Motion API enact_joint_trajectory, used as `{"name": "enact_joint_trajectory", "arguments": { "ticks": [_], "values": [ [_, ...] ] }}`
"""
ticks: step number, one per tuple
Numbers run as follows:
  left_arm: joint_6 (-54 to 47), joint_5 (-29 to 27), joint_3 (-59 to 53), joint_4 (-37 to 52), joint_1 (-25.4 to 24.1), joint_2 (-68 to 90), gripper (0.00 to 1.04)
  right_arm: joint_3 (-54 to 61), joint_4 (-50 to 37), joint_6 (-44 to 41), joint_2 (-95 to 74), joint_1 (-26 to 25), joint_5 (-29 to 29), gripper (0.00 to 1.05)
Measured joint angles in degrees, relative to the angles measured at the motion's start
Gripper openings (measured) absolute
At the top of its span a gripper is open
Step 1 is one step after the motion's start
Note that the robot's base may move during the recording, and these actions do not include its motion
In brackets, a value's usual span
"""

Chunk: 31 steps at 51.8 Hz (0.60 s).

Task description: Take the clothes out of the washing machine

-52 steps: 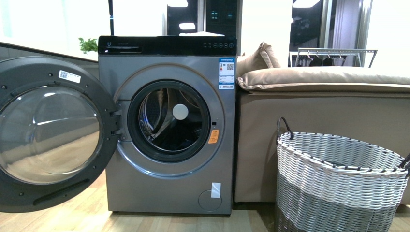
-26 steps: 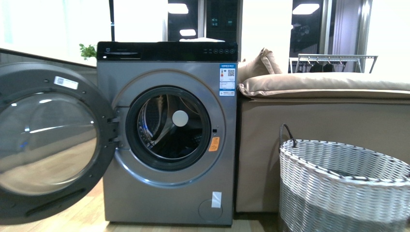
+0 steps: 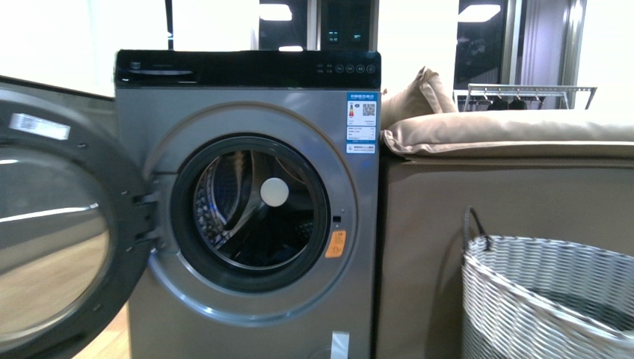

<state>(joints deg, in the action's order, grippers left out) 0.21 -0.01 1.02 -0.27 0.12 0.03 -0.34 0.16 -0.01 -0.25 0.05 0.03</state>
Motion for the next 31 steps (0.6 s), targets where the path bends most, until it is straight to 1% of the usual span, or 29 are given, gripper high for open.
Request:
{"name": "enact_joint_trajectory", "arguments": {
  "ticks": [31],
  "values": [
    [0.0, -0.1, 0.0, 0.0, 0.0, 0.0, 0.98, 0.0, 0.0, 0.0, 0.0, 0.0, -0.1, 0.97]
  ]
}}
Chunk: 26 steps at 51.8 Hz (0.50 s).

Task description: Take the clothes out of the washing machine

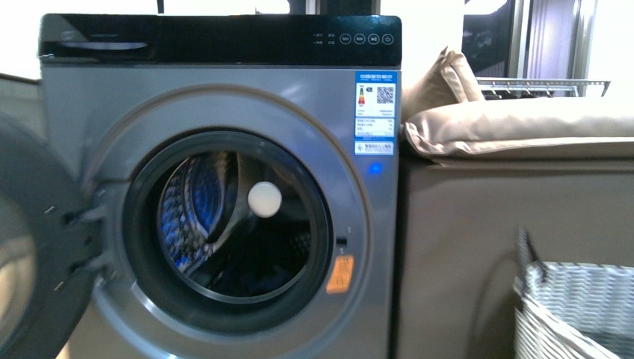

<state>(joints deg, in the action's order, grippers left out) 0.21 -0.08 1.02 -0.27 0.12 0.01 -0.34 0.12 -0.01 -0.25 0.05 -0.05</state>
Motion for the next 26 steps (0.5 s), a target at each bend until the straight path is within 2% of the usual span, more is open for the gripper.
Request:
{"name": "enact_joint_trajectory", "arguments": {
  "ticks": [26],
  "values": [
    [0.0, 0.0, 0.0, 0.0, 0.0, 0.0, 0.98, 0.0, 0.0, 0.0, 0.0, 0.0, 0.0, 0.97]
  ]
}}
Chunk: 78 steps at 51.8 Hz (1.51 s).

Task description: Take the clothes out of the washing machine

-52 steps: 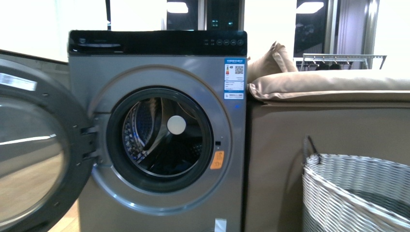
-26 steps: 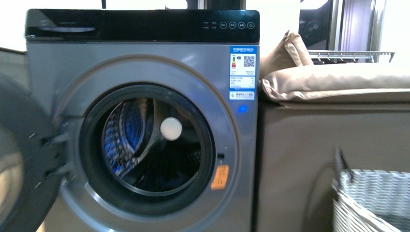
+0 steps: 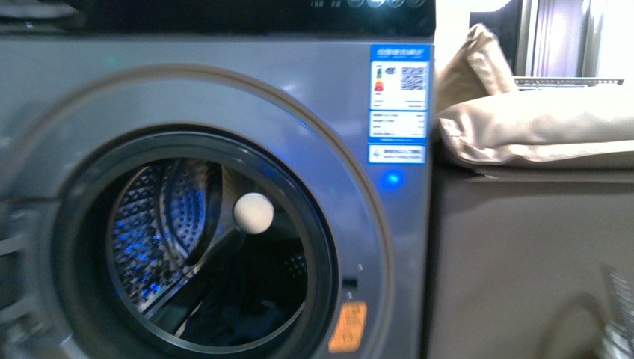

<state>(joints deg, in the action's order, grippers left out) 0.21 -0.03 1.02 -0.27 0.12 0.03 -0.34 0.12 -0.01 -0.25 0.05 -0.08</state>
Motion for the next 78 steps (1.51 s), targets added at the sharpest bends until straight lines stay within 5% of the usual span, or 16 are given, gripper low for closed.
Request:
{"name": "enact_joint_trajectory", "arguments": {
  "ticks": [27, 34, 39, 78],
  "values": [
    [0.0, 0.0, 0.0, 0.0, 0.0, 0.0, 0.98, 0.0, 0.0, 0.0, 0.0, 0.0, 0.0, 0.97],
    [8.9, 20.8, 2.1, -4.2, -6.7, 7.7, 0.98, 0.0, 0.0, 0.0, 0.0, 0.0, 0.0, 0.97],
    [11.9, 25.8, 3.3, 0.3, -10.0, 14.3, 0.98, 0.0, 0.0, 0.0, 0.0, 0.0, 0.1, 0.97],
    [9.6, 17.6, 22.6, 29.6, -0.2, 61.2, 0.98, 0.0, 0.0, 0.0, 0.0, 0.0, 0.0, 0.97]
  ]
}}
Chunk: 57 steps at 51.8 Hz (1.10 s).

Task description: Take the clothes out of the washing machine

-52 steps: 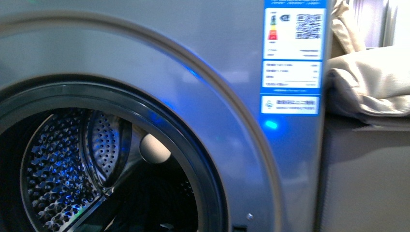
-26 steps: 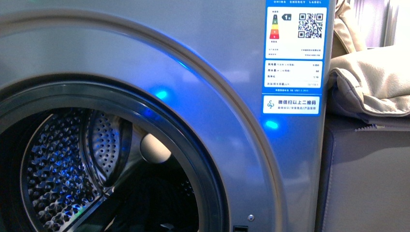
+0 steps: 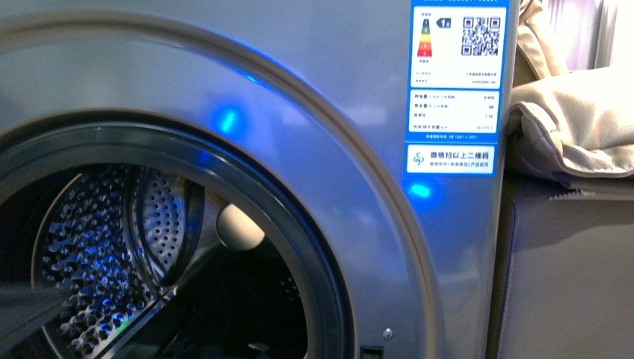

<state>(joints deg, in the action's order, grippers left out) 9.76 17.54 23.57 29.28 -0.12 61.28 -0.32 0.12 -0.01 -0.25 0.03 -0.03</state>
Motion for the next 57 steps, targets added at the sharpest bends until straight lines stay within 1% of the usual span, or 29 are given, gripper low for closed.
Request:
{"name": "enact_joint_trajectory", "arguments": {
  "ticks": [5, 14, 28, 36, 57],
  "values": [
    [-0.9, -1.7, 1.1, 1.4, 0.9, 5.3, 0.98, 0.0, 0.0, 0.0, 0.0, 0.0, 0.0, 0.97],
    [-3.1, -3.8, 5.2, 5.6, 4.0, 13.4, 0.98, 0.0, 0.0, 0.0, 0.0, 0.0, 0.0, 0.97],
    [-5.2, -6.1, 8.6, 8.4, 5.8, 23.7, 0.98, 0.0, 0.0, 0.0, 0.0, 0.0, 0.0, 0.97],
    [-5.3, -7.0, 11.1, 9.0, 6.6, 27.9, 0.98, 0.0, 0.0, 0.0, 0.0, 0.0, 0.0, 0.97],
    [-6.8, -9.4, 23.5, 7.3, 7.8, 40.3, 0.98, 0.0, 0.0, 0.0, 0.0, 0.0, 0.0, 0.97]
  ]
}}
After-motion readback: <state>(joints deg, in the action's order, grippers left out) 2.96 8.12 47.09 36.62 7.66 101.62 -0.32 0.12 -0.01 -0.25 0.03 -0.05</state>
